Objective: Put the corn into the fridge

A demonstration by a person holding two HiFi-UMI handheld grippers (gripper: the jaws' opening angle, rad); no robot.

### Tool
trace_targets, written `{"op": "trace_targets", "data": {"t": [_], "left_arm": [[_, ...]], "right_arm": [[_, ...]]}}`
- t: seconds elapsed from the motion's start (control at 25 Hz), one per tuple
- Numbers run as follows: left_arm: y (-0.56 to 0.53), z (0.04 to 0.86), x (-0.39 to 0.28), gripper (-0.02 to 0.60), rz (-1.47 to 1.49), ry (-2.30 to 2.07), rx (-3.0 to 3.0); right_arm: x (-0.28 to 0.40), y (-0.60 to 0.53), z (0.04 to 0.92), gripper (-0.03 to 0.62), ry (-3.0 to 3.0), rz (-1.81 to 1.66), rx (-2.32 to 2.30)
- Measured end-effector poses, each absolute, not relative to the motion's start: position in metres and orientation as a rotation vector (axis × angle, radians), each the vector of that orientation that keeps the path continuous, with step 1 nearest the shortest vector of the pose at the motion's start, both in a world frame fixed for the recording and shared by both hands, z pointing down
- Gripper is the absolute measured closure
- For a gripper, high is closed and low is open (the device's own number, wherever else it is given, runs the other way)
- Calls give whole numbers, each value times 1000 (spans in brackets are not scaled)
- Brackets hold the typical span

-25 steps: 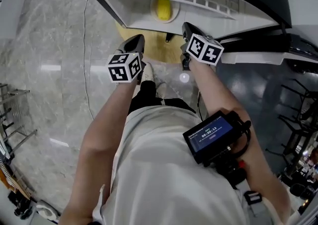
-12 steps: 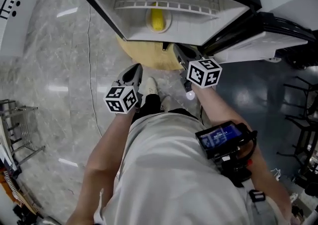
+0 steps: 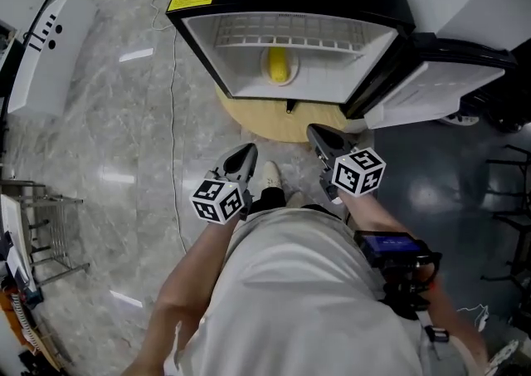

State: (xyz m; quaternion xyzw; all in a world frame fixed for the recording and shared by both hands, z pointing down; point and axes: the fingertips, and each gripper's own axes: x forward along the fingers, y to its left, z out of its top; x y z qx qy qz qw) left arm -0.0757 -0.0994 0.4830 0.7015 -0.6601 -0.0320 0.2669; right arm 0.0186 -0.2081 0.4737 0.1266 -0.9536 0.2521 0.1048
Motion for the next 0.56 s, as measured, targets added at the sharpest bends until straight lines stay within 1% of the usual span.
{"op": "trace_targets", "data": {"t": [0.32,0.56], "left_arm": [[-95,485,-68,574,-79,-1777,1906],[-94,466,-55,574,-70,-1774,1920]], "right_arm": [[23,-203,472,588,-2826,727,372],[34,-195,454,588,-2826,725,370]]}}
